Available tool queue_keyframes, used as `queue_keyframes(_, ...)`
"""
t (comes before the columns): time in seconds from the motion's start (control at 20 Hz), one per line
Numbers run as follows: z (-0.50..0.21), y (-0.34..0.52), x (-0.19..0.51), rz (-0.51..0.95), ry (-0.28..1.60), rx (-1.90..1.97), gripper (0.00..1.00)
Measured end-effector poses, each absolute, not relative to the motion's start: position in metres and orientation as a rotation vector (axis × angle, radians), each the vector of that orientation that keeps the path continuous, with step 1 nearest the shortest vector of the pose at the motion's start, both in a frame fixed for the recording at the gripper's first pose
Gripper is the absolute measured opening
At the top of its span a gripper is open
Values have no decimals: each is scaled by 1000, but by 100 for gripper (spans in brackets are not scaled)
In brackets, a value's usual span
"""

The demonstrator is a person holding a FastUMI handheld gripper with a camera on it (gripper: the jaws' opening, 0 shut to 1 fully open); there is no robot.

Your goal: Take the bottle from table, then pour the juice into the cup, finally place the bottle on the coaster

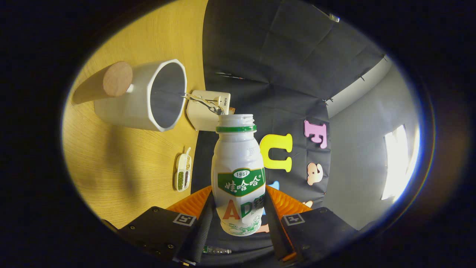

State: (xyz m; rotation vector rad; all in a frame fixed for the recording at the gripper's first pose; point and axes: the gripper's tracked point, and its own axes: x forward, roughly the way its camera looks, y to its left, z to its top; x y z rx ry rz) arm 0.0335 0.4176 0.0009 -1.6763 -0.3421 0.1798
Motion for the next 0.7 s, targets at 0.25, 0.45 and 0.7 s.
queue_keyframes(0.25, 3, 419, 33, 177, -349, -1682, 71)
queue_keyframes(0.45, 3, 420, 33, 175, -353, -1688, 70)
queue_keyframes(0.7, 3, 418, 33, 172, -349, -1692, 70)
